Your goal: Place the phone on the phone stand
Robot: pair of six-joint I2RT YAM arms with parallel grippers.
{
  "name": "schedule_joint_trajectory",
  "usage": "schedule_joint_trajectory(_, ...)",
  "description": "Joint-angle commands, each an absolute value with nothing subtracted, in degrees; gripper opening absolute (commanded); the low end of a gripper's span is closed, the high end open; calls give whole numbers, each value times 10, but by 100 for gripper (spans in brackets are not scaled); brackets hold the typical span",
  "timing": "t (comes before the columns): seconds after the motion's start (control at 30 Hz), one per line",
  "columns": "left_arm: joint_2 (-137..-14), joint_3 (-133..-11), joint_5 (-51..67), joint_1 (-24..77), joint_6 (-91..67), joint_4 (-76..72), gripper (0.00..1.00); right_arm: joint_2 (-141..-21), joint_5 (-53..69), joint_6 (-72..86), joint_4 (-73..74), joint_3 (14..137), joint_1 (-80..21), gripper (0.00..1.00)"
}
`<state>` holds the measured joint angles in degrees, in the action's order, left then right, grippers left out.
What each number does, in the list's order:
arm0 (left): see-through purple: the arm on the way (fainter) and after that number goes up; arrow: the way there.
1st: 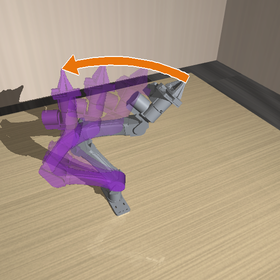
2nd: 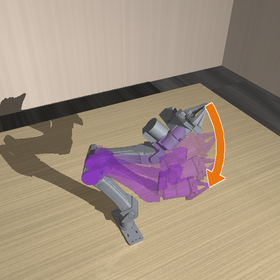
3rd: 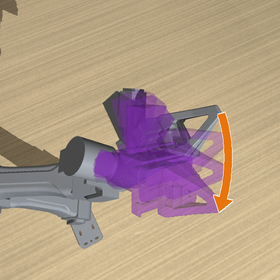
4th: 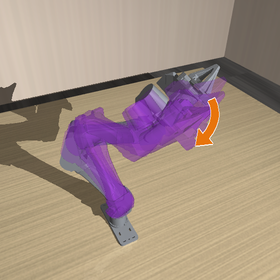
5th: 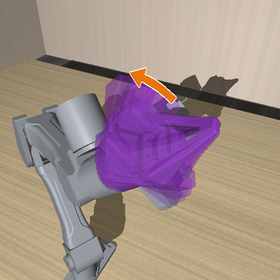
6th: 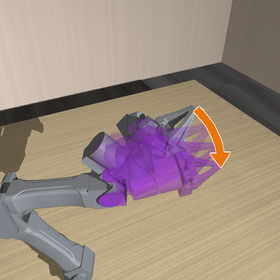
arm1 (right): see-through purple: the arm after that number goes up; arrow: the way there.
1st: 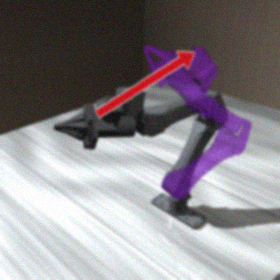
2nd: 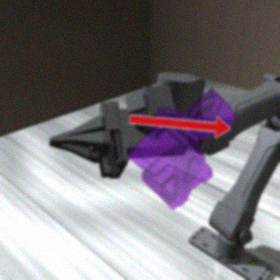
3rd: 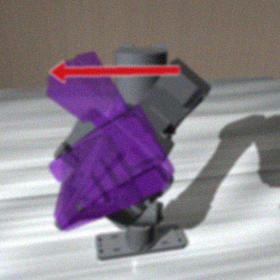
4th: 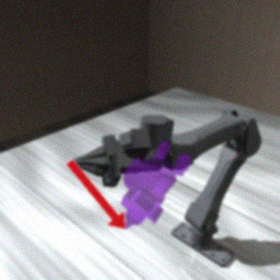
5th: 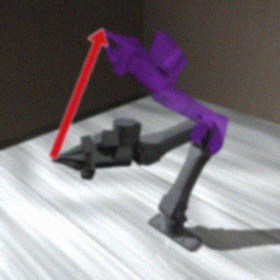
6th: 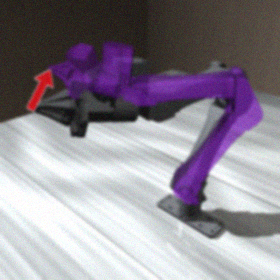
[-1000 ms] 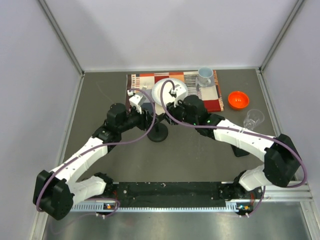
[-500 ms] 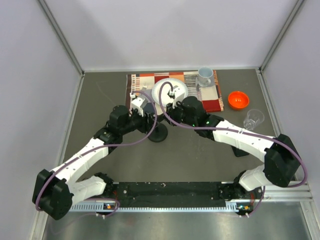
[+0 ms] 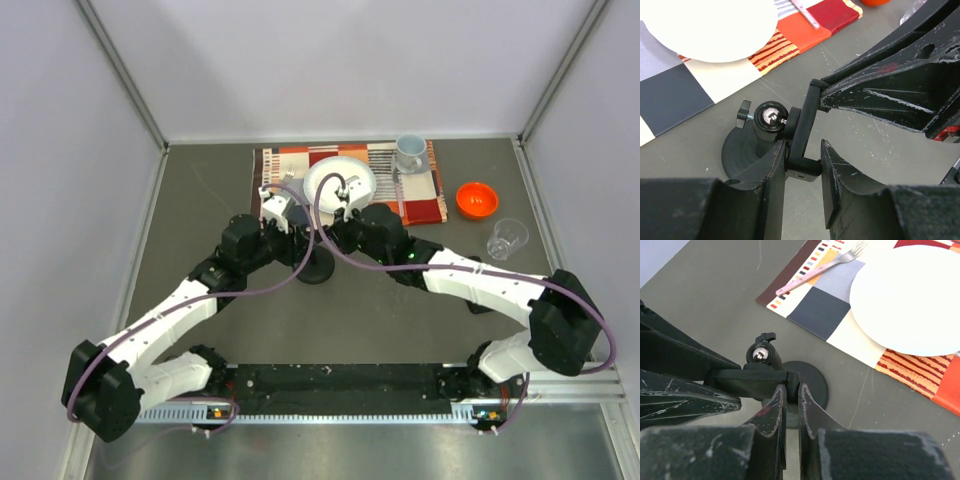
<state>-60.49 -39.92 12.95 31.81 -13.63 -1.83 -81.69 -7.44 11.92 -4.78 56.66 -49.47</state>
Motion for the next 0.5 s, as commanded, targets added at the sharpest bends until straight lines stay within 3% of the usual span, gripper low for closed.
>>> schedule_joint_trajectory(0.0, -557, -381, 61, 316, -139, 20, 0, -792, -266, 92, -108, 517, -483, 0)
schedule_joint_trajectory(0.27, -552, -376, 61, 316, -137, 25, 0, -804, -240, 57, -140, 516, -483, 0)
schedule_joint_trajectory(0.47, -570, -390, 99, 317, -138, 14, 0, -795, 34, 85, -96, 539, -483, 2)
